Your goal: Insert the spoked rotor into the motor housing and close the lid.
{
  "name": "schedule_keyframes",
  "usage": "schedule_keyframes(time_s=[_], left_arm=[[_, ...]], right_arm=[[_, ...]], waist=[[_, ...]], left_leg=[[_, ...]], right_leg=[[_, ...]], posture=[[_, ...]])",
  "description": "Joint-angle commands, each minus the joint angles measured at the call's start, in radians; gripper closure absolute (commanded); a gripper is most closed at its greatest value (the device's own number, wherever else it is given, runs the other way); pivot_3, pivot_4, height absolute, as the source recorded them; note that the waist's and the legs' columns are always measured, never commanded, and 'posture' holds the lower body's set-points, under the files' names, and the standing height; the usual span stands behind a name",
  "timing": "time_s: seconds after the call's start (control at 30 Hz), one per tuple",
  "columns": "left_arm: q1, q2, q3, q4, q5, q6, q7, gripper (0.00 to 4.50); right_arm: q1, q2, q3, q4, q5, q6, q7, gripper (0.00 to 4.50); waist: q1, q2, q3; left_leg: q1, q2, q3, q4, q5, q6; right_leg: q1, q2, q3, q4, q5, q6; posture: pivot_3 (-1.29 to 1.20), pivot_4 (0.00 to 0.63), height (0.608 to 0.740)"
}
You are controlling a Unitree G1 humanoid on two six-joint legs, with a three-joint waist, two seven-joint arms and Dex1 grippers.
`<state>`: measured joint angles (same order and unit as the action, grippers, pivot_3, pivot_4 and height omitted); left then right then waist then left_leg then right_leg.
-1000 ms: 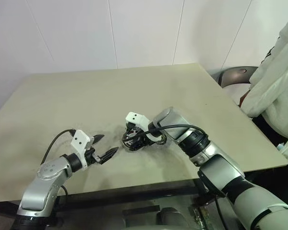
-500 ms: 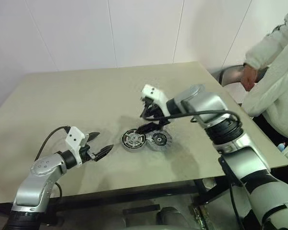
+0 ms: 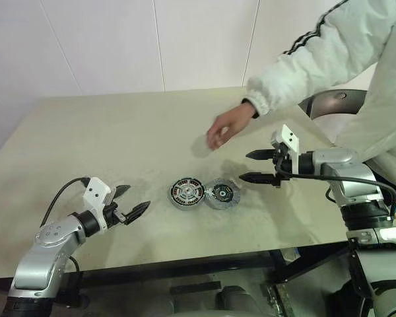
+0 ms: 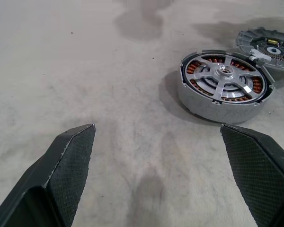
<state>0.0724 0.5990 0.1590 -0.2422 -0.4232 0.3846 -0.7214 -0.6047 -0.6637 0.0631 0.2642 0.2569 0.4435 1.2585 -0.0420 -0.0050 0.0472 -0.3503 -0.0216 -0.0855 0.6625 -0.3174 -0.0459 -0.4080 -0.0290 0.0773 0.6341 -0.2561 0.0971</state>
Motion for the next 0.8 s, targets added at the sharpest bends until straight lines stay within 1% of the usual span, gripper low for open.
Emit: schedule_keyframes(time_s=[0.03, 0.1, 0.17, 0.3, 0.47, 0.8], left_arm=[[-0.022, 0.013, 0.027, -0.021, -0.006, -0.004, 0.001, 0.0], [-0.019, 0.009, 0.029, -0.023, -0.006, -0.003, 0.004, 0.0], [-0.012, 0.007, 0.028, -0.027, -0.006, -0.002, 0.006, 0.0], [-0.003, 0.007, 0.03, -0.033, -0.006, 0.0, 0.005, 0.0], [-0.006, 0.016, 0.045, -0.028, -0.013, 0.006, 0.001, 0.0], [-0.027, 0.025, 0.051, -0.012, -0.014, 0.019, -0.008, 0.0]], right_arm=[[0.035, -0.006, -0.037, -0.08, 0.041, -0.063, 0.014, 0.01], [0.066, -0.008, -0.031, -0.118, 0.059, -0.03, 0.015, 0.01], [0.094, -0.013, -0.008, -0.149, 0.042, -0.047, 0.007, 0.01], [0.115, -0.019, 0.019, -0.206, 0.043, -0.008, 0.002, 0.01], [0.107, -0.027, 0.018, -0.234, 0.063, 0.033, 0.01, 0.01], [0.076, -0.041, 0.02, -0.222, 0.062, 0.048, 0.02, 0.01]], waist=[[0.001, 0.0, 0.0], [0.003, 0.0, 0.0], [0.003, 0.0, 0.0], [0.003, 0.0, 0.0], [0.006, 0.0, 0.0], [0.012, 0.0, 0.0]], left_leg=[[0.0, 0.0, 0.0, 0.0, 0.0, 0.0], [0.0, 0.0, 0.0, 0.001, 0.0, 0.0], [0.0, 0.0, 0.0, 0.001, 0.0, 0.0], [0.001, 0.0, 0.0, 0.001, 0.0, 0.0], [0.001, 0.0, 0.0, 0.001, 0.0, 0.0], [0.002, 0.0, 0.001, 0.001, 0.0, 0.0]], right_leg=[[0.0, 0.0, 0.0, 0.0, 0.0, 0.0], [0.001, 0.0, 0.0, 0.0, 0.0, 0.0], [0.001, 0.0, 0.0, 0.0, 0.0, 0.0], [0.001, 0.0, 0.0, 0.0, 0.0, 0.0], [0.002, 0.0, 0.0, 0.0, 0.0, 0.0], [0.003, 0.0, 0.0, 0.0, 0.0, 0.0]], posture=[[0.0, 0.0, 0.74], [0.0, 0.0, 0.74], [0.0, 0.0, 0.74], [0.0, 0.0, 0.74], [0.0, 0.0, 0.74], [0.0, 0.0, 0.74]])
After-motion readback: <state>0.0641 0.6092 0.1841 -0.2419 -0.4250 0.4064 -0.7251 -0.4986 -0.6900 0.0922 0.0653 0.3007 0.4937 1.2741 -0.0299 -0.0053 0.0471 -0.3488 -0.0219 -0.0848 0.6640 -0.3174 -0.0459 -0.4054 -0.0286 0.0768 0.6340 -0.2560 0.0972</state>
